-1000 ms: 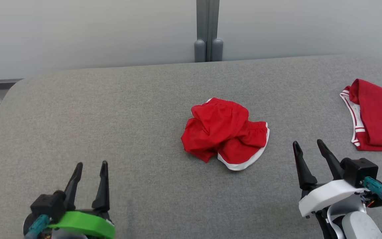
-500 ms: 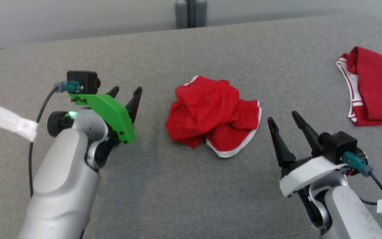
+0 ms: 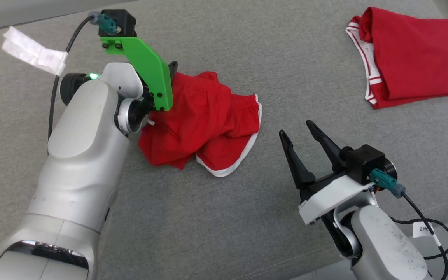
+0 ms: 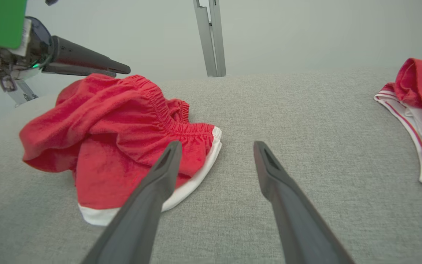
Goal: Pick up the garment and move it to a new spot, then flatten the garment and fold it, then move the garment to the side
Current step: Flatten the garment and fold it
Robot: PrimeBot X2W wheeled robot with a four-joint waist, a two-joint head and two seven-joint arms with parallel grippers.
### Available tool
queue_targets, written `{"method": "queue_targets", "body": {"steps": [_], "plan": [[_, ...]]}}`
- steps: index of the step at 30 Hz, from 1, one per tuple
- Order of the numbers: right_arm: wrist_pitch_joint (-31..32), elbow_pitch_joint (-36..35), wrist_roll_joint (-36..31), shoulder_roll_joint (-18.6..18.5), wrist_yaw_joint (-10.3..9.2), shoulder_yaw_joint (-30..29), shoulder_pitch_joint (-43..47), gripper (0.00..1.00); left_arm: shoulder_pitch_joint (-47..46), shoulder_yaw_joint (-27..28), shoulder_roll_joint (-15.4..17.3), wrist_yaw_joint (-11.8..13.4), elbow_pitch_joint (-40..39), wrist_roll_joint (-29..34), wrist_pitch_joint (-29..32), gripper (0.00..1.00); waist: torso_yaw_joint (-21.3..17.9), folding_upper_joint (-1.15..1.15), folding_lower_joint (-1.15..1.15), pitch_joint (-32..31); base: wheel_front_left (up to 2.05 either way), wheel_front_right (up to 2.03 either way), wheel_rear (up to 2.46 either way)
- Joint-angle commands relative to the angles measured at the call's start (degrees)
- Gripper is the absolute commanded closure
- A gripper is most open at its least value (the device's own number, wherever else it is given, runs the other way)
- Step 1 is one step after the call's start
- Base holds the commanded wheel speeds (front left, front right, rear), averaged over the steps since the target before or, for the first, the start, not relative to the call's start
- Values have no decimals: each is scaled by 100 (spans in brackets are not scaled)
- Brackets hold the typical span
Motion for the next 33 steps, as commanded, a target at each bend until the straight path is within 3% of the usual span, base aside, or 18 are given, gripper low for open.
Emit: {"method": "queue_targets", "body": {"steps": [1, 5, 8, 14, 15, 16, 19, 25, 29, 33], "plan": [[-58, 57, 40, 8, -9, -4, -88, 0, -145, -42, 9, 99, 72, 110, 25, 0, -397, 0, 0, 337, 0, 0, 0], [-143, 176, 53, 54, -9, 69, -140, 0, -321, -177, -42, 436, 361, 204, 184, 0, -544, 0, 0, 372, 0, 0, 0], [-200, 242, 69, 66, -9, 68, -151, 0, -460, -567, 143, 650, 605, 673, 359, 0, -587, 0, 0, 373, 0, 0, 0], [-274, 330, 67, 64, -9, -18, -89, 0, -452, -1115, 279, 640, 1062, 1056, 1362, 0, -504, 0, 0, 259, 0, 0, 0], [-274, 339, 69, 64, -9, -21, -77, 0, -429, -1189, 292, 590, 1071, 1088, 1486, 42, -476, 0, 0, 232, 0, 0, 0], [-282, 342, 70, 68, -9, -13, -77, 0, -426, -1234, 301, 547, 1017, 1113, 1513, 100, -453, 0, 0, 211, 0, 0, 0], [-275, 349, 76, 80, -9, 17, -107, 0, -439, -1268, 374, 471, 771, 1169, 1134, 100, -411, 0, 0, 174, 0, 0, 0], [-256, 381, 67, 35, -9, -44, -110, 0, -587, -992, 120, 404, 7, 983, -799, 100, -275, 0, 0, 58, 0, 0, 0], [-232, 374, 43, -15, -10, -129, -34, 0, -774, -863, -44, 65, -567, 695, -2017, 100, -131, 0, 0, -64, 0, 0, 0], [-189, 325, 21, -25, -9, -155, 17, 0, -946, -946, -124, -233, -1155, 323, -2817, 100, 2, 0, 0, -229, 0, 0, 0]]}}
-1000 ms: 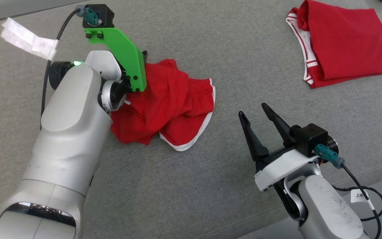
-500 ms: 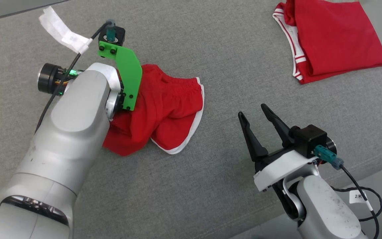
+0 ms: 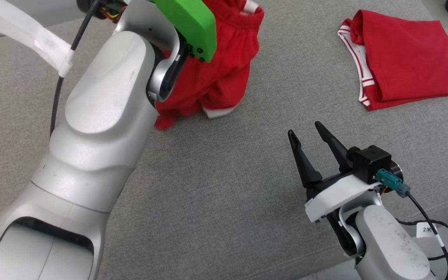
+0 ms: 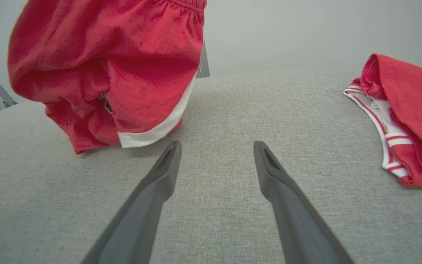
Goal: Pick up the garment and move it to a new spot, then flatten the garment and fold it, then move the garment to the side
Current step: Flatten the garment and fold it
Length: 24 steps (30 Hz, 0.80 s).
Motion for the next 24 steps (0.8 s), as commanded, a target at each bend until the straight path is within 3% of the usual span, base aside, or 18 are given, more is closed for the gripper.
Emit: {"method": "queue_targets", "body": {"steps": [1, 4, 10, 13, 18, 21, 24], "plan": [[21, -31, -26, -16, -9, 0, 77, 0, -141, -53, -13, -59, -289, -257, -266, 100, 139, 0, 0, -174, 0, 0, 0], [72, -43, -32, -11, -9, -20, 117, 0, -210, -271, -12, -71, -850, -827, -683, 100, 227, 0, 0, -301, 0, 0, 0], [124, -99, -13, -29, -9, -55, 202, 0, -266, -638, -3, 406, -1317, -1655, -1184, 100, 466, 0, 0, -458, 0, 0, 0], [155, -169, -34, -51, -10, -131, 217, 0, 71, -859, -3, 524, -1016, -1879, -1127, 100, 657, 0, 0, -425, 0, 0, 0], [194, -264, -51, -51, -10, -153, 201, 0, 806, -1077, 203, 423, -132, -1980, -1194, 100, 928, 0, 0, -317, 0, 0, 0], [225, -299, -64, -54, -9, -147, 203, 0, 1199, -1301, 486, 658, 528, -1718, -1131, 100, 1055, 0, 0, -263, 0, 0, 0], [215, -313, -72, -54, -10, -179, 214, 0, 1536, -1313, 565, 789, 987, -1806, -1039, 100, 1145, 0, 0, -215, 0, 0, 0]]}}
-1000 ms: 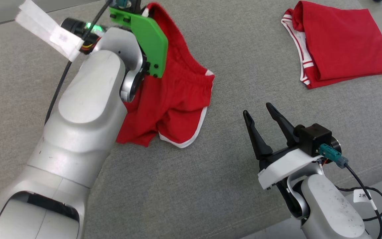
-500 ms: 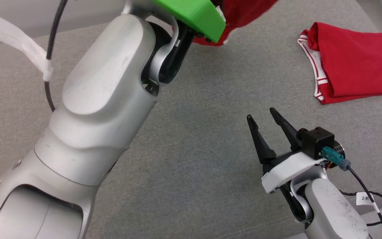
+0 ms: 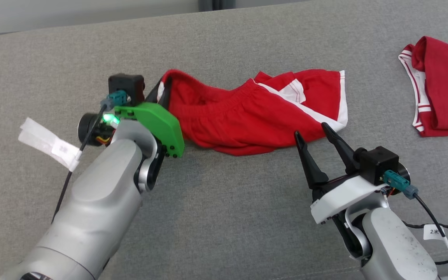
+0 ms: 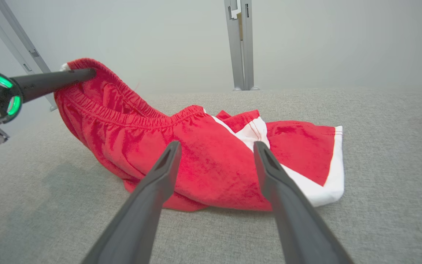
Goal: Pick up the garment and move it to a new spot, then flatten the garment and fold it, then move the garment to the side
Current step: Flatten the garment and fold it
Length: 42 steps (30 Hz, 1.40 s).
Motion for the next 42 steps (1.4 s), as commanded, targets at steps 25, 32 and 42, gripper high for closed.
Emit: {"method": "queue_targets", "body": {"steps": [25, 32, 42], "plan": [[-169, 134, 66, 218, -10, 210, -42, 0, -254, 209, -269, 277, -205, -1119, 2374, 0, -898, 0, 0, 157, 0, 0, 0], [-341, 348, 199, 307, -10, 336, -129, 0, -596, 115, -162, 592, 39, -1052, 2887, 0, -1429, 0, 0, 344, 0, 0, 0], [-460, 537, 205, 337, -10, 333, -192, 0, -612, 50, -69, 622, 118, -1062, 3092, 100, -1556, 0, 0, 311, 0, 0, 0]]}}
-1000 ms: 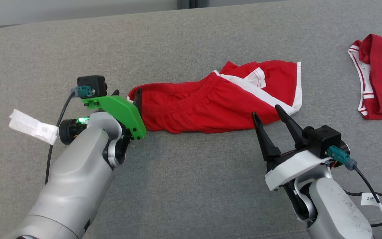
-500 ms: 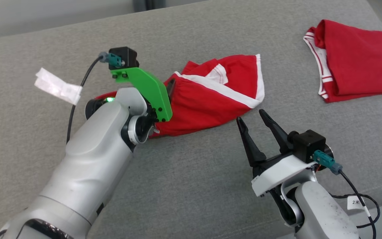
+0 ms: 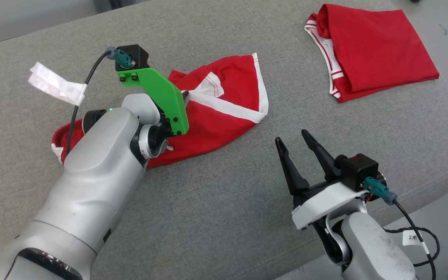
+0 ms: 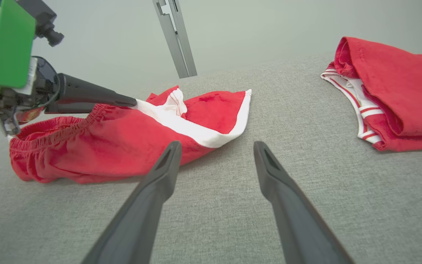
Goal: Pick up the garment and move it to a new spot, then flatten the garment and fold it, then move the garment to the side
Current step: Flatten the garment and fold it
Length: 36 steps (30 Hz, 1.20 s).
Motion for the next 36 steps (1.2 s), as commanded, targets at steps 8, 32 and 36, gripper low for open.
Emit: {"method": "queue_targets", "body": {"steps": [8, 32, 36], "plan": [[-56, -28, -92, -88, -9, -184, -8, 0, 321, 101, -50, -362, -657, -33, -786, 100, 514, 0, 0, -113, 0, 0, 0], [495, -681, -332, -334, -9, -705, 408, 0, 3269, 188, 1555, 209, -3449, 557, -2681, 100, 2231, 0, 0, -503, 0, 0, 0], [553, -729, -330, -339, -9, -682, 448, 0, 3361, 228, 1436, 170, -3274, 515, -2923, 0, 2239, 0, 0, -588, 0, 0, 0]]}}
